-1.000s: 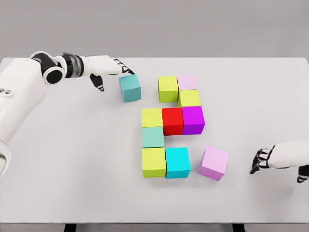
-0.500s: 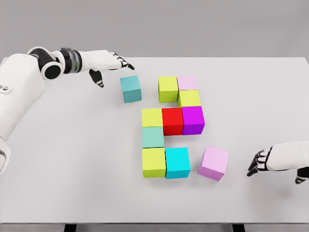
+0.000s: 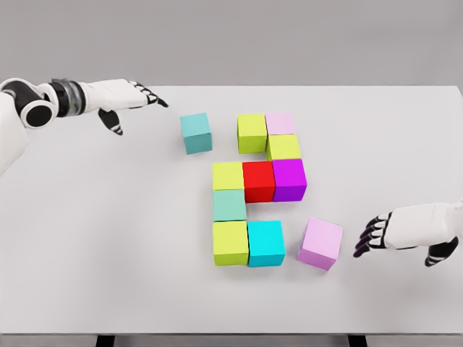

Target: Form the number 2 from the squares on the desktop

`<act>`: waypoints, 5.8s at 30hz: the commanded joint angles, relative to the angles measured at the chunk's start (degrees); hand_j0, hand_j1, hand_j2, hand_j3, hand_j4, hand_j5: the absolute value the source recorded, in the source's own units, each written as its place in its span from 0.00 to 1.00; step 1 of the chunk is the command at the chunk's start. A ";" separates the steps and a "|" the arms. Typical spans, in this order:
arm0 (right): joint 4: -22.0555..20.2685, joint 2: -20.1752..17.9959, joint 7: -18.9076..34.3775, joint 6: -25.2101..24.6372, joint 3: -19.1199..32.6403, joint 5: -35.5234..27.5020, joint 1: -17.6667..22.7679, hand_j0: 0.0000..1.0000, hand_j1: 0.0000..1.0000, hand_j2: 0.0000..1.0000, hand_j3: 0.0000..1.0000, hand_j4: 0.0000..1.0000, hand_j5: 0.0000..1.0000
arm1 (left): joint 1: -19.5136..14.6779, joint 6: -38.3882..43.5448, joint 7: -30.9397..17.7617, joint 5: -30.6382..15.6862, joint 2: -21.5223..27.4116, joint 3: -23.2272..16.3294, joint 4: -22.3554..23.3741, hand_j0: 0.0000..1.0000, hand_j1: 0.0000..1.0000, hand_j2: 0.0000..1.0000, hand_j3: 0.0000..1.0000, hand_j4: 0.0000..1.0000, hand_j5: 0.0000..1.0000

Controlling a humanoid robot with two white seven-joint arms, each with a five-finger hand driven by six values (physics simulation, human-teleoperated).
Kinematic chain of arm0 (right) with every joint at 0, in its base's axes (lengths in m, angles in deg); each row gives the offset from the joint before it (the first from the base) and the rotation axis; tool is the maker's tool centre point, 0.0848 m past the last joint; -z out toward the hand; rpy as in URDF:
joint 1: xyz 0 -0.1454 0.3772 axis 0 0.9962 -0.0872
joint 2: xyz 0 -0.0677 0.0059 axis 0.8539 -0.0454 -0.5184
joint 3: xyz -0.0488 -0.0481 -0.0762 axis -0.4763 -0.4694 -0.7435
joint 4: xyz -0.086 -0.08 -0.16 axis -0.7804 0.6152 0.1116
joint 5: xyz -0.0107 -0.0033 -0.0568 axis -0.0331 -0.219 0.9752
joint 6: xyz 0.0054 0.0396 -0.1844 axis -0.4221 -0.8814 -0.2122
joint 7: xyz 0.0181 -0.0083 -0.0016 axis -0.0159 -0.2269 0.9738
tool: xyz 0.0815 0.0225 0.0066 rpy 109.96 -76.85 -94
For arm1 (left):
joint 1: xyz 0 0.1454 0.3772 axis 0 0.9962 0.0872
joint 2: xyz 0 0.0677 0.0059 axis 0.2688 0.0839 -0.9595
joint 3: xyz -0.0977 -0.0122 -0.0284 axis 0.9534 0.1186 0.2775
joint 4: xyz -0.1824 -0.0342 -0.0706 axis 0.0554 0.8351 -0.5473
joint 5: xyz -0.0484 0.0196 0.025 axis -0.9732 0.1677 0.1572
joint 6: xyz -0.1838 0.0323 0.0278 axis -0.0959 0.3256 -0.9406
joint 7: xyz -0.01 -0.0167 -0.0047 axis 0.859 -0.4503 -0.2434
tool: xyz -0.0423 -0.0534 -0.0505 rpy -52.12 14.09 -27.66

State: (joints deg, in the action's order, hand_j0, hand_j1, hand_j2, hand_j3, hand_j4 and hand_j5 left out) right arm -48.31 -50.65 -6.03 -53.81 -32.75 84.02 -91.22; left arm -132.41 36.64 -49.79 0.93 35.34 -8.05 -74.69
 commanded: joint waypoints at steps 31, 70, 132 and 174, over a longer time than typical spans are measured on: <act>0.43 4.62 -0.01 -3.11 2.08 -0.23 0.01 0.98 0.98 0.98 0.98 0.98 0.98 | 1.41 0.13 -0.08 -0.25 1.84 -4.97 -7.27 0.99 0.99 0.99 0.99 0.99 0.99; 4.91 8.40 -0.01 -5.66 5.51 -0.31 0.01 0.98 0.98 0.98 0.98 0.98 0.98 | 1.32 0.13 0.01 -0.52 2.19 -4.97 -8.68 1.00 1.00 1.00 1.00 1.00 1.00; 0.08 6.11 -0.01 -5.92 4.89 0.04 0.88 0.98 0.98 0.98 0.98 0.98 0.98 | 2.37 0.13 -0.87 -0.43 1.67 -7.08 -13.43 1.00 1.00 1.00 1.00 1.00 1.00; 0.34 2.25 -0.01 -0.10 24.31 -19.73 3.96 1.00 1.00 1.00 1.00 1.00 1.00 | 1.67 0.13 -0.96 -0.25 0.88 -6.99 -13.51 1.00 1.00 1.00 1.00 1.00 1.00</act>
State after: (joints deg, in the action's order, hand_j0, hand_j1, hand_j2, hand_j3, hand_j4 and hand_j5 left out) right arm -48.06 -48.14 -6.00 -55.07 -12.98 70.32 -85.96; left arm -130.74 36.66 -50.77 0.91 36.22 -15.11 -88.21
